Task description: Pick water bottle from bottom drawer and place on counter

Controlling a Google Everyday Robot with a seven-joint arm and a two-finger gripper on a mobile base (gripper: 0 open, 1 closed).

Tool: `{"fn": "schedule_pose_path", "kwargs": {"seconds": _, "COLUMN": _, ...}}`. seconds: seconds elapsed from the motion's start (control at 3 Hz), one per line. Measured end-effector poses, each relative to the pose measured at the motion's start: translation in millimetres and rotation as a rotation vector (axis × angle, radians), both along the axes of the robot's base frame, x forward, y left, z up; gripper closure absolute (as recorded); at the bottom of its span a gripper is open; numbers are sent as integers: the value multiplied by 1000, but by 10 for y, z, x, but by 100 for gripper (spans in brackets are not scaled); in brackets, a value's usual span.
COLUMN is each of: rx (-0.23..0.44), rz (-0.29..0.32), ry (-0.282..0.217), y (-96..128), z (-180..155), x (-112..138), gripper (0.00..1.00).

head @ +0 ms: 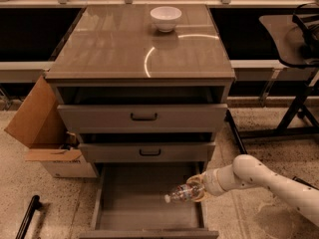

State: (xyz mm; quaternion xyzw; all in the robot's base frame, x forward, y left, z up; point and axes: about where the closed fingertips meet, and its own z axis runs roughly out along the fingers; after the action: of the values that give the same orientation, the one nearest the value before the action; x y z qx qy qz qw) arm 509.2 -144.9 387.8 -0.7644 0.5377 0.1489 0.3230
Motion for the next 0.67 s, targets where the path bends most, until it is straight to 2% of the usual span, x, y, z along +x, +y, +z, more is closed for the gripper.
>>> {"fn": "schedule_pose_path", "kwargs": {"seconds": 0.33, "rx": -53, "rz": 16, "ry": -112, "y": -17, "z": 1092, "x": -295, "gripper": 100}}
{"fn": "schedule_pose_path", "kwargs": {"seconds": 0.67, "rx": -107, "rz": 18, "ry": -217, "y": -131, "z": 2028, "x": -340, "gripper": 100}}
